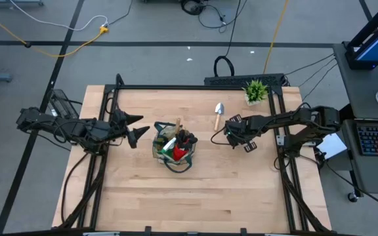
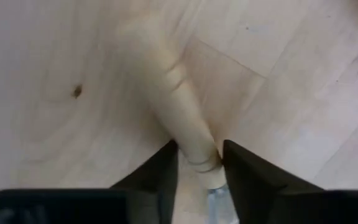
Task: Pick & Place Garden tools in Gardening bag
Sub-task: Put the brown hand rake into the brown gardening bag
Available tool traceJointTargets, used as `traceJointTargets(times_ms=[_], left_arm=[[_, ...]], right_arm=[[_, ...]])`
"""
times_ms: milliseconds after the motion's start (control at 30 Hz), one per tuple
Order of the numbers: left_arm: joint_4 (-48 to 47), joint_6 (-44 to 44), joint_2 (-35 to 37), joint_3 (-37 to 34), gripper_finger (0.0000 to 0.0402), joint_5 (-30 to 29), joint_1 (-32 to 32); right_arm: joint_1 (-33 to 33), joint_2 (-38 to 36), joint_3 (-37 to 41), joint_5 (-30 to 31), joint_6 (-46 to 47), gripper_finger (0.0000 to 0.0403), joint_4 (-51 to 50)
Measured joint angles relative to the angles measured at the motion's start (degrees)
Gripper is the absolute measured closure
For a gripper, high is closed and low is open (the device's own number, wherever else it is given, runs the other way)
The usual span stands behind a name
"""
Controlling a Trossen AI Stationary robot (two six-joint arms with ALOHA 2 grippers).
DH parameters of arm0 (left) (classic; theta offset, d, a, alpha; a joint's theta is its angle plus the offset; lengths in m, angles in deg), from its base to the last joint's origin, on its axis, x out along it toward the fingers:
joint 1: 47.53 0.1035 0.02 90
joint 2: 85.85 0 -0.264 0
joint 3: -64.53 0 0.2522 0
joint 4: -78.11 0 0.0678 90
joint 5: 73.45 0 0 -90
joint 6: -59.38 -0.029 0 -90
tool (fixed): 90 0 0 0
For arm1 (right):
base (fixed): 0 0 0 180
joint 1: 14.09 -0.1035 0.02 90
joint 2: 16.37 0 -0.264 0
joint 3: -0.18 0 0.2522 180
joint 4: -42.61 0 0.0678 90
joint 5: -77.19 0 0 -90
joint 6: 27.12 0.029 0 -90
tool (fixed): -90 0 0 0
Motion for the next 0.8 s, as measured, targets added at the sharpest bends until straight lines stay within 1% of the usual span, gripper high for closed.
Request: traceJointTargets(times_ms=[100, 167, 300, 467, 600, 667, 800], left_arm=[[0.0, 0.0, 0.0, 0.0, 0.0091, 0.0, 0.0], [0.0, 0.0, 0.0, 0.0, 0.0091, 0.0, 0.0], [0.0, 0.0, 0.0, 0.0, 0.0092, 0.0, 0.0], [0.2, 0.1, 0.0, 0.0, 0.0091, 0.0, 0.0], [0.9, 0.7, 0.0, 0.0, 0.0091, 0.0, 0.0], [1.9, 0.7, 0.0, 0.0, 0.0091, 0.1, 0.0], [3.5, 0.5, 0.0, 0.0, 0.0091, 0.1, 0.0]], right_arm=[[0.0, 0.1, 0.0, 0.4, 0.0, 0.0335, 0.2], [0.0, 0.1, 0.0, 1.8, 0.0, 0.0358, 0.3], [0.0, 0.1, 0.0, 4.8, 0.9, 0.036, 0.5], [0.0, 0.1, -1.4, 4.8, 3.7, 0.036, 0.0], [0.0, 0.1, -4.5, 4.4, 5.3, 0.036, -2.1], [0.0, 0.1, -7.0, 2.4, 5.9, 0.036, -4.3], [0.0, 0.1, -12.7, -4.3, 6.3, 0.036, -9.1]])
